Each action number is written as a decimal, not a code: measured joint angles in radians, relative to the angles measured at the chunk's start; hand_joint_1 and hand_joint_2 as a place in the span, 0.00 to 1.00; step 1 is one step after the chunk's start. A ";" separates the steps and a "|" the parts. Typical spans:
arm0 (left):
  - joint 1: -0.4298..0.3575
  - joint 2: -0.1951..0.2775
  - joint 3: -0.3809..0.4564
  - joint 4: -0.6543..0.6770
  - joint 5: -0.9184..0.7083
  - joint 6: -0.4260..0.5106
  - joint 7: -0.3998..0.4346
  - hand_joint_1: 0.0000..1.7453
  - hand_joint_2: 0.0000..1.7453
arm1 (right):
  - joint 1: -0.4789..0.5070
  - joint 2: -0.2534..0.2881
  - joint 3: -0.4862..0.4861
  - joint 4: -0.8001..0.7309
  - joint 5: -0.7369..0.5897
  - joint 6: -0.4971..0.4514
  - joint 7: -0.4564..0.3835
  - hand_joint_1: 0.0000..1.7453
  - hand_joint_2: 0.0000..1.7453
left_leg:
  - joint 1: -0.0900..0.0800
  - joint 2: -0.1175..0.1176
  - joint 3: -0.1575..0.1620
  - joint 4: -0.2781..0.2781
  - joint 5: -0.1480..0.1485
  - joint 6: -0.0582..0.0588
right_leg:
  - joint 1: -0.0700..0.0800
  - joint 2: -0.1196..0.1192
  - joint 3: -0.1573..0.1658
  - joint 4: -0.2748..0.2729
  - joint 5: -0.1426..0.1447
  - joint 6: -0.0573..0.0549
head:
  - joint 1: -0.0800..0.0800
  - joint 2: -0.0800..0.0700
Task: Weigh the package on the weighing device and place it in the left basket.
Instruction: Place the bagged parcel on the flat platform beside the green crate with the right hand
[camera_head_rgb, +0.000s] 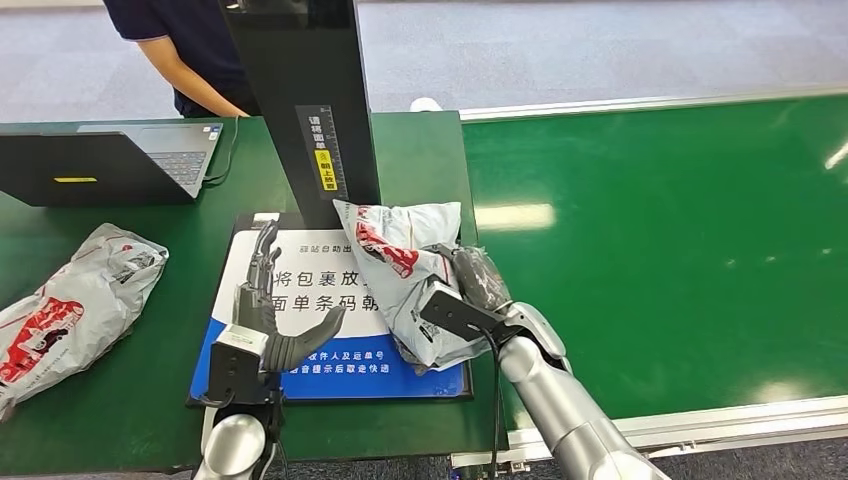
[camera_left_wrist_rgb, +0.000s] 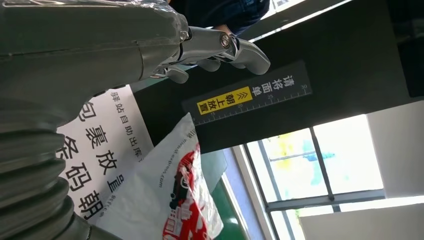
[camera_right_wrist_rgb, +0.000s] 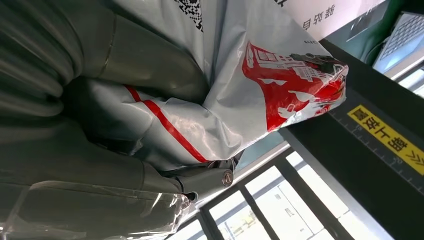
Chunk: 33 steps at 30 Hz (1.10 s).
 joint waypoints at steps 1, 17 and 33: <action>-0.003 0.001 -0.004 0.005 0.003 0.002 -0.004 0.00 1.00 | -0.006 0.004 0.005 0.013 -0.001 0.000 -0.006 1.00 1.00 | 0.000 0.000 0.000 0.000 0.000 0.000 | 0.000 0.000 0.000 0.000 0.000 0.000 | 0.000 0.000; -0.016 0.010 -0.021 0.040 0.015 0.020 -0.010 0.00 1.00 | 0.013 0.065 0.168 -0.028 -0.038 0.072 -0.064 0.95 1.00 | 0.000 0.000 0.000 0.000 0.000 0.000 | 0.000 0.000 -0.001 0.000 0.000 0.000 | 0.000 0.000; -0.016 0.010 -0.028 0.043 0.013 0.025 0.007 0.00 1.00 | 0.037 0.070 0.201 -0.055 0.020 0.030 0.088 0.00 1.00 | 0.000 0.000 0.000 0.000 0.000 0.000 | 0.000 0.000 -0.001 0.000 0.000 0.000 | 0.000 0.000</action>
